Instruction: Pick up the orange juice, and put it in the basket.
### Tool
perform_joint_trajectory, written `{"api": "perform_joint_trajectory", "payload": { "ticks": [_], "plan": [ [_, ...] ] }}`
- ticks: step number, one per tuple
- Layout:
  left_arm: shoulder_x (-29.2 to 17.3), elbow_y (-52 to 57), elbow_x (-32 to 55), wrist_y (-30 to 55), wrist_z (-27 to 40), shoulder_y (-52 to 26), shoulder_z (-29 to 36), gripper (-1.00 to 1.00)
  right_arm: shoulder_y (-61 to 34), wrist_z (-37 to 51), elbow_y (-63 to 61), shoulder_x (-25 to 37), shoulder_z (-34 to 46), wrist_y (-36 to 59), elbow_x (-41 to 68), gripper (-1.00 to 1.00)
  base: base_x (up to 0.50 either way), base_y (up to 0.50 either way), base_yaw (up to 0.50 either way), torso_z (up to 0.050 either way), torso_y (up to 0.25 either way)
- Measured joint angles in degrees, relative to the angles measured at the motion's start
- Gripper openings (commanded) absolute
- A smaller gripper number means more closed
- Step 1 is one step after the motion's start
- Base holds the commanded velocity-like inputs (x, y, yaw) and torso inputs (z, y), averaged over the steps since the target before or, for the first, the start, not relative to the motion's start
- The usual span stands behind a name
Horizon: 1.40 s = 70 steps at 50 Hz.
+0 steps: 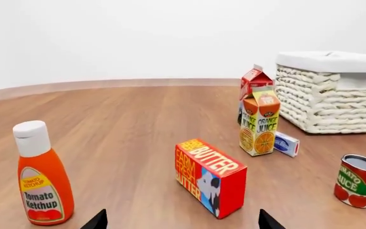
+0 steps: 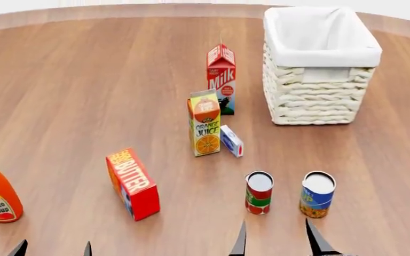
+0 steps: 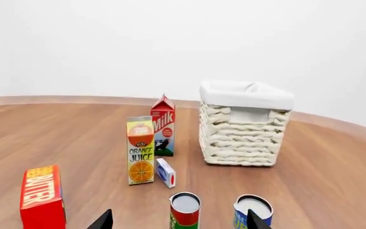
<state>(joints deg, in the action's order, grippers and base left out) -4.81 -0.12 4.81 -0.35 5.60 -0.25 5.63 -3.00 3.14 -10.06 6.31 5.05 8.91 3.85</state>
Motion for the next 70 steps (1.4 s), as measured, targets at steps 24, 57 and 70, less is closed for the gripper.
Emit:
{"api": "perform_joint_trajectory", "payload": {
  "ticks": [24,57,70],
  "plan": [
    [-1.45,-0.08,1.45,-0.23,1.69,-0.17,1.72,1.0,-0.83,1.39,-0.23,0.91,0.99,0.31,1.98,1.0,0.22,0.0,0.0,0.0,0.0],
    [-2.91,-0.18,2.91,-0.54,3.39,-0.39,3.49,1.0,-0.72,2.99,-0.23,2.08,1.97,-0.63,3.98,1.0,0.22,0.0,0.0,0.0,0.0],
    [-3.38,-0.22,3.38,-0.65,3.94,-0.46,4.06,1.0,-0.92,3.48,-0.04,2.53,2.62,-0.73,4.33,1.0,0.23,0.0,0.0,0.0,0.0]
  ]
}}
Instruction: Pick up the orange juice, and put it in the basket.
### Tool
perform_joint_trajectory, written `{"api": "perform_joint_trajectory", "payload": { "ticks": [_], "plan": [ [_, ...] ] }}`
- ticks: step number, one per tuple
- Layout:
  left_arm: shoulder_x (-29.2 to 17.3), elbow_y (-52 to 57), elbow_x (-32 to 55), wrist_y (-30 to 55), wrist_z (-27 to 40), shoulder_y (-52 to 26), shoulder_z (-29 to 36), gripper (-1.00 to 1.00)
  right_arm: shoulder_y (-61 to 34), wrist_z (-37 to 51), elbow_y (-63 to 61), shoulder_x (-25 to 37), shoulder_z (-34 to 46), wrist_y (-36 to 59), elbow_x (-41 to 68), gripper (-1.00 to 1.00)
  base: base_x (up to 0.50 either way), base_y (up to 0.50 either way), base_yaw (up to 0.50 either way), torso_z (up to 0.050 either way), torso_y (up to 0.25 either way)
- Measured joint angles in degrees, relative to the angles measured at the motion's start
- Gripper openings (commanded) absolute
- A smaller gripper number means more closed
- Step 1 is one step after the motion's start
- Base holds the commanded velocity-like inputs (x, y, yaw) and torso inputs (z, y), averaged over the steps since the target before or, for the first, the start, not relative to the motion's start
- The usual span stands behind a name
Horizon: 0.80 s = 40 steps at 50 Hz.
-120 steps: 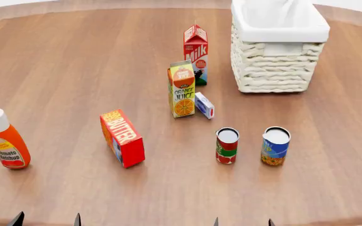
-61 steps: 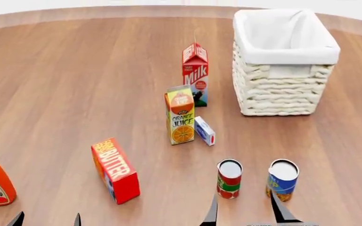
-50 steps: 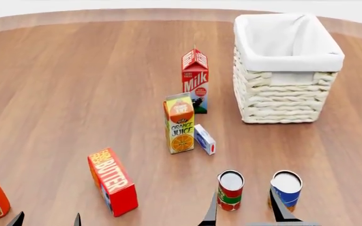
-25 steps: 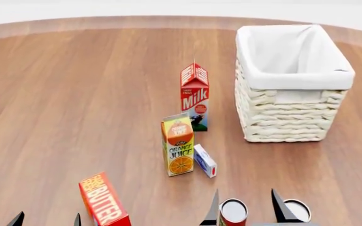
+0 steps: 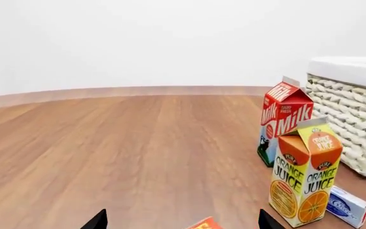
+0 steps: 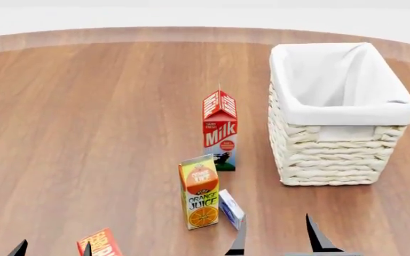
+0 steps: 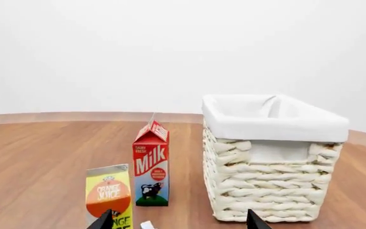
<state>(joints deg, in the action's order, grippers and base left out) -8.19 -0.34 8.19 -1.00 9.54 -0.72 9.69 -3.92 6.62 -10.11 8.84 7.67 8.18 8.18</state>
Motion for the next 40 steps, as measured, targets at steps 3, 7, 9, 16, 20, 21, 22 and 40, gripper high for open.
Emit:
{"api": "perform_joint_trajectory", "payload": {
  "ticks": [3,7,9,16,20,21,22,40],
  "plan": [
    [-0.1,-0.01,0.1,-0.03,0.12,-0.02,0.13,1.0,-0.06,0.11,0.02,0.11,0.15,0.0,0.06,1.0,0.25,0.0,0.0,0.0,0.0],
    [-0.24,-0.02,0.24,-0.06,0.28,-0.04,0.29,1.0,-0.13,0.25,0.06,0.24,0.33,-0.01,0.18,1.0,0.26,0.0,0.0,0.0,0.0],
    [-0.3,-0.03,0.3,-0.08,0.35,-0.05,0.37,1.0,-0.16,0.33,0.06,0.31,0.42,-0.02,0.24,1.0,0.26,0.0,0.0,0.0,0.0],
    [-0.53,-0.04,0.53,-0.13,0.62,-0.1,0.65,1.0,-0.23,0.58,0.01,0.5,0.66,-0.08,0.52,1.0,0.26,0.0,0.0,0.0,0.0],
    [-0.65,-0.05,0.65,-0.17,0.76,-0.12,0.8,1.0,-0.23,0.71,0.05,0.6,0.82,-0.19,0.66,1.0,0.27,0.0,0.0,0.0,0.004],
    [-0.68,-0.06,0.68,-0.17,0.8,-0.13,0.84,1.0,-0.22,0.74,0.07,0.62,0.86,-0.21,0.7,1.0,0.27,0.0,0.0,0.0,0.0],
    [-0.71,-0.06,0.71,-0.18,0.83,-0.13,0.88,1.0,-0.22,0.77,0.07,0.65,0.9,-0.22,0.74,1.0,0.27,0.0,0.0,0.0,0.0],
    [-1.24,-0.11,1.24,-0.33,1.45,-0.24,1.52,1.0,-0.22,1.31,0.1,1.15,1.55,-0.42,1.39,1.0,0.26,0.0,0.0,0.0,0.0]
  ]
}}
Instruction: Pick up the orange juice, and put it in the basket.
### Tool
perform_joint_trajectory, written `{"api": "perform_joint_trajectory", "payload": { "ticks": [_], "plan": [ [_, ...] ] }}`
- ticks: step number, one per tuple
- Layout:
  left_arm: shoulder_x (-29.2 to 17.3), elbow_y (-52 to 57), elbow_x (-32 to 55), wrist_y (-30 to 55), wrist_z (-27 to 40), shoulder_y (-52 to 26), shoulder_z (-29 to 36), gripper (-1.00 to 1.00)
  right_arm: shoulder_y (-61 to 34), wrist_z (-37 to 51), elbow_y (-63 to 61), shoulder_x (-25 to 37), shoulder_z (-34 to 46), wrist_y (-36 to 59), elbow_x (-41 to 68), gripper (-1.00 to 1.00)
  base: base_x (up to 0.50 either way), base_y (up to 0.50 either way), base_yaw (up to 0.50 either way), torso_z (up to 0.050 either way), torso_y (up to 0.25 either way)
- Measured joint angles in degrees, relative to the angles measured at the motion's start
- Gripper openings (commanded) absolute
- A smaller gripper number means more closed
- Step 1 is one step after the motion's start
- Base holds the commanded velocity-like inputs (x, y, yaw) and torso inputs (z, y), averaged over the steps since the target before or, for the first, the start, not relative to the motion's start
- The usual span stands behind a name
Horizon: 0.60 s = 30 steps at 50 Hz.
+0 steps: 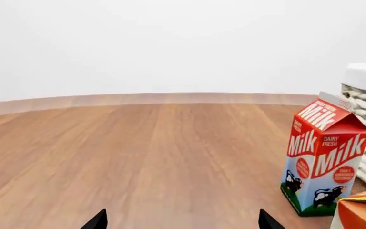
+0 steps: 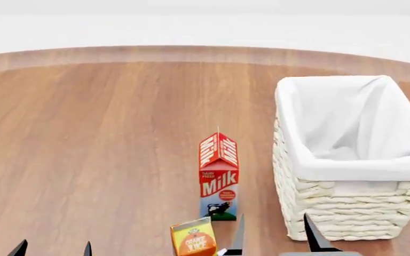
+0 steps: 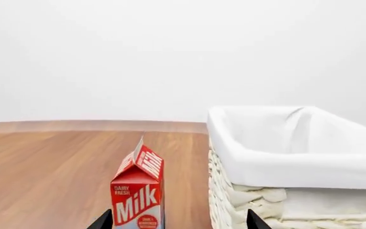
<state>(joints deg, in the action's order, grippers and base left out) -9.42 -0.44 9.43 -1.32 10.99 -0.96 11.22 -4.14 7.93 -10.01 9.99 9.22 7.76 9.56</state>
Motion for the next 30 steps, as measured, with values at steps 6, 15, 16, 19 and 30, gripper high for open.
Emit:
{"api": "perform_joint_trajectory", "payload": {
  "ticks": [6,15,16,19,30],
  "plan": [
    [-0.16,-0.02,0.17,-0.05,0.19,-0.04,0.21,1.0,-0.04,0.2,-0.06,0.15,0.16,0.0,0.25,1.0,0.26,0.0,0.0,0.0,0.0],
    [-0.4,-0.04,0.41,-0.12,0.47,-0.09,0.5,1.0,-0.19,0.47,-0.01,0.35,0.45,-0.08,0.55,1.0,0.26,0.0,0.0,0.0,0.0],
    [-0.43,-0.04,0.43,-0.12,0.5,-0.09,0.54,1.0,-0.21,0.5,0.01,0.37,0.49,-0.1,0.57,1.0,0.26,0.0,0.0,0.0,0.0],
    [-0.51,-0.05,0.51,-0.15,0.6,-0.11,0.63,1.0,-0.24,0.58,0.01,0.45,0.58,-0.11,0.68,1.0,0.26,0.0,0.0,0.0,0.0],
    [-0.79,-0.07,0.78,-0.23,0.92,-0.22,0.98,1.0,-0.25,1.17,-0.57,0.66,0.91,-0.12,0.88,1.0,0.14,0.0,0.0,0.0,0.001]
  ]
}}
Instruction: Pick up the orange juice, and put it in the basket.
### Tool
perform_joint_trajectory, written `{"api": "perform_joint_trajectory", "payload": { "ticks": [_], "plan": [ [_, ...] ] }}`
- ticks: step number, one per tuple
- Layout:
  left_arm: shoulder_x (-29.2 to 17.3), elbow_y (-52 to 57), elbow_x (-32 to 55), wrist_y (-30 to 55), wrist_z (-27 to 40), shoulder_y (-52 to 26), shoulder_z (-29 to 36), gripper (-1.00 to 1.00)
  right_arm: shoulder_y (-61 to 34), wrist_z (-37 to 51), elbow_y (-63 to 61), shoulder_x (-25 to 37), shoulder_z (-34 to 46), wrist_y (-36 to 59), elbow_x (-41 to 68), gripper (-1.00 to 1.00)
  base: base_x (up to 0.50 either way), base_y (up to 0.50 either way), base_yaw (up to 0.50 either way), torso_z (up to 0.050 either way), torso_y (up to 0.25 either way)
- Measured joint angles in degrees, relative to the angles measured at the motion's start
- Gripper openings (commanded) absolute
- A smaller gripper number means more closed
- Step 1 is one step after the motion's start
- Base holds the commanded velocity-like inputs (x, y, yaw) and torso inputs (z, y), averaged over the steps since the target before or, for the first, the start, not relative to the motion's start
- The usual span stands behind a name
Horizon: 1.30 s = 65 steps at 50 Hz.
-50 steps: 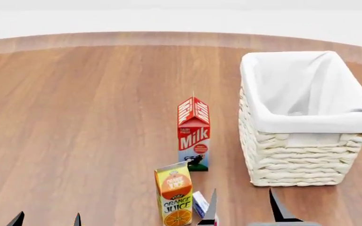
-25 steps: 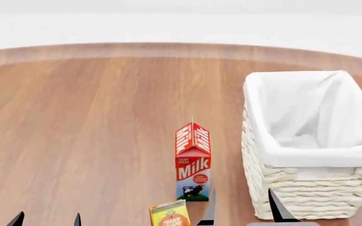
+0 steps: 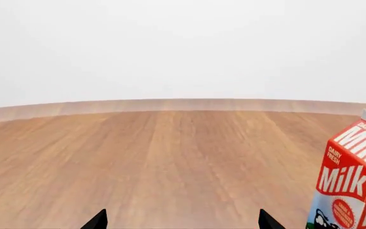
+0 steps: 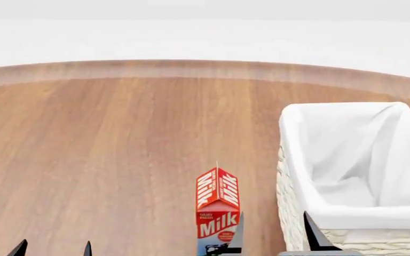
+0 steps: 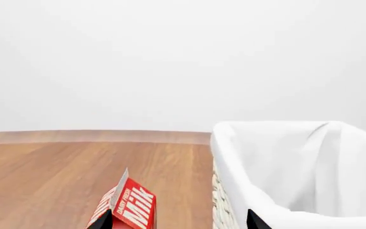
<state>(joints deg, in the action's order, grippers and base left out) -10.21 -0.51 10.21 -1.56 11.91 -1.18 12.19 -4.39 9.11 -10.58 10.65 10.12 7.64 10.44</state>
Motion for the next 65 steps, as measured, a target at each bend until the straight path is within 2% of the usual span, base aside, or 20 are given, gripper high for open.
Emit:
{"api": "perform_joint_trajectory", "payload": {
  "ticks": [22,31,43,65],
  "plan": [
    [-0.52,-0.06,0.52,-0.16,0.61,-0.07,0.66,1.0,6.67,1.92,-14.59,2.31,3.95,6.44,0.0,1.0,0.0,0.0,0.0,0.0,0.0],
    [-0.72,-0.08,0.72,-0.23,0.85,-0.11,0.92,1.0,14.68,2.38,-20.66,4.02,7.01,2.84,-2.05,1.0,0.0,0.0,0.0,0.0,0.0],
    [-0.98,-0.11,0.99,-0.32,1.15,-0.18,1.25,1.0,19.17,2.79,-23.54,5.14,8.85,0.34,-3.2,1.0,0.0,0.0,0.0,0.0,0.0],
    [-1.43,-0.16,1.44,-0.47,1.69,-0.29,1.83,1.0,23.77,2.95,-20.11,5.98,10.7,-6.12,-4.03,1.0,0.0,0.0,0.0,0.0,0.0]
  ]
}}
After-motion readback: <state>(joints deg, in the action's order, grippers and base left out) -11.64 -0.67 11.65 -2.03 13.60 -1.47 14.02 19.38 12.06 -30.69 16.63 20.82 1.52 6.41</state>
